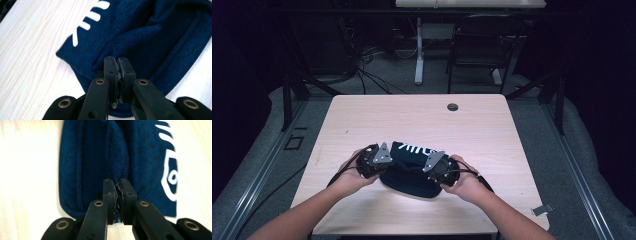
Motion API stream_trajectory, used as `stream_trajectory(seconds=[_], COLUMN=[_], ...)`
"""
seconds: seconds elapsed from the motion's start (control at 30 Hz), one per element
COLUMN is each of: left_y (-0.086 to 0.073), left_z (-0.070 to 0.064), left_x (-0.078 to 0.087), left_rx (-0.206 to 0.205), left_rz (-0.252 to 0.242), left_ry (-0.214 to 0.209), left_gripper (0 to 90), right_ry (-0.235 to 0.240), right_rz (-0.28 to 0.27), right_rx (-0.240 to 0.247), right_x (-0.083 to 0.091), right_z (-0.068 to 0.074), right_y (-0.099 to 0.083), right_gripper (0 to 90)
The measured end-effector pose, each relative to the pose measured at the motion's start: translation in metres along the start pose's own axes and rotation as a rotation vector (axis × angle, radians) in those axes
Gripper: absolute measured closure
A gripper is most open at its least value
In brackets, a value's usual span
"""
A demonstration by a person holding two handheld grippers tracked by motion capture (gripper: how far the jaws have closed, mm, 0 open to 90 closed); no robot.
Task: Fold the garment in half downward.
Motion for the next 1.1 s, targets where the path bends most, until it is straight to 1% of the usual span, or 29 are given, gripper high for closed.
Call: stream_trajectory(seconds=[0.1,0.17,0.2,0.23,0.27,0.37,0.43,0.53,0.6,0.67,0.7,0.73,0.77,0.8,0.83,0.87,0.9,0.93,0.97,1.0,1.03,1.1], left_y=[-0.006,-0.01,-0.012,-0.013,-0.015,-0.019,-0.022,-0.028,-0.031,-0.032,-0.032,-0.031,-0.031,-0.03,-0.03,-0.03,-0.029,-0.029,-0.029,-0.028,-0.028,-0.028], left_z=[0.0,0.0,-0.001,-0.002,-0.004,-0.01,-0.013,-0.013,-0.014,-0.014,-0.014,-0.014,-0.013,-0.012,-0.012,-0.01,-0.008,-0.006,-0.006,-0.002,0.0,0.004], left_x=[-0.003,-0.005,-0.007,-0.008,-0.009,-0.014,-0.018,-0.022,-0.023,-0.021,-0.019,-0.016,-0.013,-0.01,-0.006,-0.002,0.0,0.003,0.003,0.007,0.006,0.003], left_rx=[0.006,0.008,0.013,0.013,0.007,-0.006,-0.004,0.008,0.014,0.018,0.019,0.027,0.028,0.035,0.042,0.048,0.061,0.07,0.07,0.087,0.099,0.11], left_rz=[0.013,0.022,0.02,0.025,0.034,0.056,0.064,0.079,0.081,0.066,0.061,0.047,0.044,0.028,0.013,0.009,-0.012,-0.02,-0.02,-0.036,-0.042,-0.03], left_ry=[-0.004,-0.015,-0.014,-0.024,-0.035,-0.048,-0.048,-0.056,-0.058,-0.056,-0.06,-0.055,-0.072,-0.068,-0.059,-0.067,-0.062,-0.06,-0.06,-0.04,-0.026,-0.011], left_gripper=[86.6,86.6,86.6,86.7,86.8,87.0,86.9,85.0,84.2,83.4,82.8,82.1,81.4,80.5,80.3,79.9,79.3,78.8,78.0,75.5,72.6,66.3], right_ry=[0.013,0.028,0.046,0.06,0.058,0.074,0.084,0.125,0.127,0.134,0.127,0.127,0.126,0.132,0.126,0.123,0.119,0.109,0.096,0.072,0.063,0.047], right_rz=[0.007,0.006,0.006,0.004,0.014,0.019,0.011,-0.017,-0.017,-0.028,-0.03,-0.039,-0.05,-0.066,-0.076,-0.095,-0.112,-0.119,-0.13,-0.126,-0.121,-0.094], right_rx=[0.013,0.009,0.001,-0.009,-0.002,-0.006,-0.018,-0.039,-0.035,-0.039,-0.04,-0.048,-0.058,-0.073,-0.08,-0.094,-0.106,-0.11,-0.12,-0.122,-0.128,-0.135], right_x=[-0.003,-0.006,-0.008,-0.011,-0.013,-0.02,-0.023,-0.025,-0.025,-0.024,-0.022,-0.02,-0.018,-0.015,-0.011,-0.008,-0.005,-0.002,-0.001,-0.001,-0.002,-0.007], right_z=[0.008,0.013,0.014,0.016,0.018,0.022,0.024,0.029,0.033,0.035,0.036,0.036,0.035,0.033,0.032,0.031,0.03,0.029,0.028,0.026,0.026,0.025], right_y=[0.004,0.006,0.006,0.006,0.005,0.003,0.001,0.0,0.0,-0.001,-0.002,-0.002,-0.002,-0.003,-0.003,-0.004,-0.004,-0.005,-0.005,-0.006,-0.007,-0.008], right_gripper=[84.6,84.5,84.5,84.5,84.5,84.4,82.9,80.9,78.5,77.5,76.8,76.4,75.9,75.9,75.8,75.5,74.8,74.2,72.9,70.4,69.5,68.0])
Point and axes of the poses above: each handheld gripper's, and its own axes: x roughly backward along the jaws, y roughly out of its top, z roughly to its left, the point moved 2 cm from there along -x, roughly forward along the jaws, and after that the axes turned 11 degrees about z, right-handed, at the moved point
